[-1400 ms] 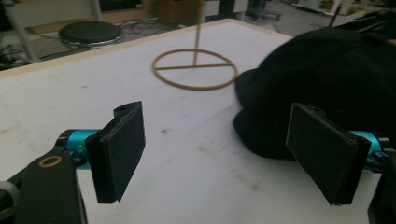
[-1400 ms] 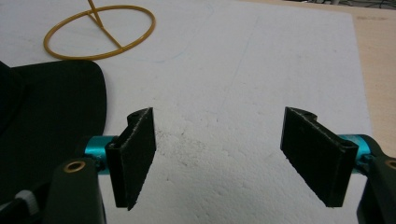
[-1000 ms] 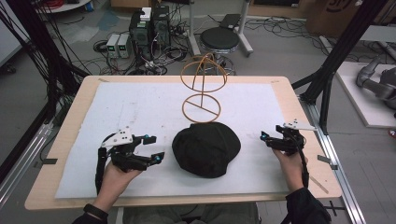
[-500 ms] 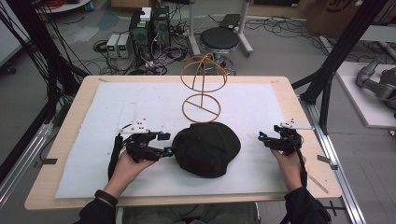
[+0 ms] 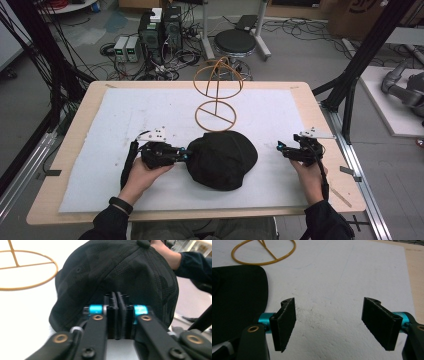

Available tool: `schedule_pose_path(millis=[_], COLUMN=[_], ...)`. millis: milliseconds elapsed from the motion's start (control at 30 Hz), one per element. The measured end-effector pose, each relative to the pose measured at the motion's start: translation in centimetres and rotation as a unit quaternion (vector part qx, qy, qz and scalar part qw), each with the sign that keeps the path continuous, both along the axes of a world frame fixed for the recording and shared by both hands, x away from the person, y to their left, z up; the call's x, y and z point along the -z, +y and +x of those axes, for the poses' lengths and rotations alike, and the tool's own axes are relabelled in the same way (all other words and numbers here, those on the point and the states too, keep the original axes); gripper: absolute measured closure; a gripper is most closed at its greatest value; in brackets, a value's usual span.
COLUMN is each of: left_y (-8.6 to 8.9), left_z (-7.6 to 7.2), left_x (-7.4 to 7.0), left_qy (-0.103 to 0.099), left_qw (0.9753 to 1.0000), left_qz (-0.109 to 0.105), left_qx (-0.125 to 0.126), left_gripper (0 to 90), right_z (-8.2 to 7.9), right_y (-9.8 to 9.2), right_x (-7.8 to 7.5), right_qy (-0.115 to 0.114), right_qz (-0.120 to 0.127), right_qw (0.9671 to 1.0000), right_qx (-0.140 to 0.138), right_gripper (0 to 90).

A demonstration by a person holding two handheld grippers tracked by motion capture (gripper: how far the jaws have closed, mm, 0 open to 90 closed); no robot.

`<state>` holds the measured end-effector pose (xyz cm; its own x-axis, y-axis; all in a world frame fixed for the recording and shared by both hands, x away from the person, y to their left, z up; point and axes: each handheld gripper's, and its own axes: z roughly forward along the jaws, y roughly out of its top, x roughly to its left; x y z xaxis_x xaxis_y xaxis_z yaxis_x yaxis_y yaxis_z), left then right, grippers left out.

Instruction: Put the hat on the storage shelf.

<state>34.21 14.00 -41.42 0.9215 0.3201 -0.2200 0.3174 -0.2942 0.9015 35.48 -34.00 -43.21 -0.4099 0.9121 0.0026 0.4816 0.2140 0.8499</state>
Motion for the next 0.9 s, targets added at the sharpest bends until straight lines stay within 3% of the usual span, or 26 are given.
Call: schedule_pose_path(millis=[133,200,267,333,400,467,600,767,900], left_y=[0.0,0.2,0.4,0.4,0.1,-0.5,-1.7,-3.1,-3.8], left_z=[-0.1,-0.3,-1.1,-1.6,-3.3,-4.6,-5.9,-5.8,-5.8], left_x=[0.0,-0.3,-0.7,-0.9,-1.2,-1.0,-0.5,-0.1,0.0], left_qy=[0.0,0.001,-0.006,-0.01,-0.022,-0.041,-0.06,-0.062,-0.063], left_qw=[1.0,1.0,0.9996,0.9995,0.9991,0.9983,0.9953,0.993,0.9921], left_qz=[0.003,-0.007,-0.019,-0.024,-0.015,-0.003,0.028,0.051,0.067], left_qx=[0.002,-0.003,-0.02,-0.021,-0.033,-0.042,-0.071,-0.086,-0.085], left_gripper=[88.7,86.7,68.7,61.7,52.6,49.1,39.2,37.0,47.1], right_z=[0.0,-0.1,-0.1,0.0,0.0,0.0,-0.1,0.0,0.1], right_y=[0.1,0.1,0.1,0.0,0.0,0.0,0.2,0.5,0.6], right_x=[-0.1,-0.1,-0.1,0.0,0.0,0.0,-0.1,-0.1,-0.1], right_qy=[0.001,0.0,0.0,0.0,0.003,0.002,0.002,0.0,0.001], right_qz=[0.002,-0.001,-0.001,0.0,0.002,0.001,0.002,0.0,-0.001], right_qw=[1.0,1.0,1.0,1.0,1.0,1.0,1.0,1.0,1.0], right_qx=[-0.001,-0.003,-0.002,-0.001,0.0,0.0,-0.003,-0.005,-0.008], right_gripper=[27.1,27.2,27.2,27.2,27.2,27.2,27.2,27.2,27.2])
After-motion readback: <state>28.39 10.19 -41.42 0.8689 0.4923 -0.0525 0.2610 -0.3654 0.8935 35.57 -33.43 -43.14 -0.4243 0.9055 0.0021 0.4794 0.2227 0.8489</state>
